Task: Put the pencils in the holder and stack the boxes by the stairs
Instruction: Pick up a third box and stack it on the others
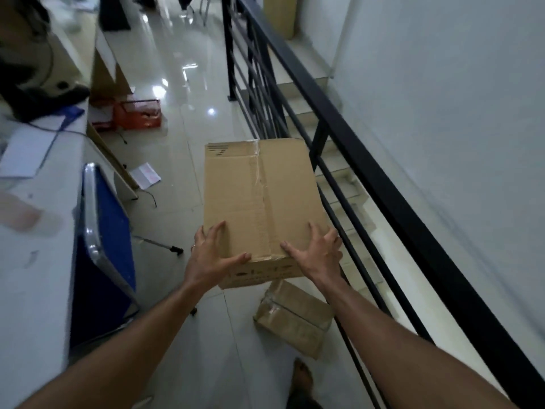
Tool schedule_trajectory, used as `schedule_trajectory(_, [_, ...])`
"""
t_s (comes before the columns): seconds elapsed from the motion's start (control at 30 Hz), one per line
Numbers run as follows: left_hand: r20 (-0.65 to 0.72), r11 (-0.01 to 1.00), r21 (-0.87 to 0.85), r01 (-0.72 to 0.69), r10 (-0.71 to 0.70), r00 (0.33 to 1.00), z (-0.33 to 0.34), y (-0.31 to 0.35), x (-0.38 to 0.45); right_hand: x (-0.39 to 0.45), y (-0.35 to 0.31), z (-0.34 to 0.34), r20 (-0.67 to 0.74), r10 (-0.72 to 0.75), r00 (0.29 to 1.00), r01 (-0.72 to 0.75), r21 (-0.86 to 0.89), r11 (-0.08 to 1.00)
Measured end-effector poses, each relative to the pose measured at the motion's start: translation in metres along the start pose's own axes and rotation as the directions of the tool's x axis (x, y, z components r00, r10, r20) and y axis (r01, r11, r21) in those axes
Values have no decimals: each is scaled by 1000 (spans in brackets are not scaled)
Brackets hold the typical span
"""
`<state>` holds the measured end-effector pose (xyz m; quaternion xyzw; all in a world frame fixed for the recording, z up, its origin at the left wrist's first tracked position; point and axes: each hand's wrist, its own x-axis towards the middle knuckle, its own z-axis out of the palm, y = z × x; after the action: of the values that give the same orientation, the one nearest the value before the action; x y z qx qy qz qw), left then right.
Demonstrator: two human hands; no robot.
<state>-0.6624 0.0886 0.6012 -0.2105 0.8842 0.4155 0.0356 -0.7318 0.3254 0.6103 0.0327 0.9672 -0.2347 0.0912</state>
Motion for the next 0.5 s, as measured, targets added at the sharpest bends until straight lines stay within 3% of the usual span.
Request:
schedule_trajectory(0.27, [198,974,80,-211,192,961,-60,8,-57,-130,-17,-18,-142,227,964,-212,112,971])
schedule_trajectory(0.5, [409,920,110,-377,304,861,-71,19,-125,-251,3,-24,-244,421,873,-385,182,905])
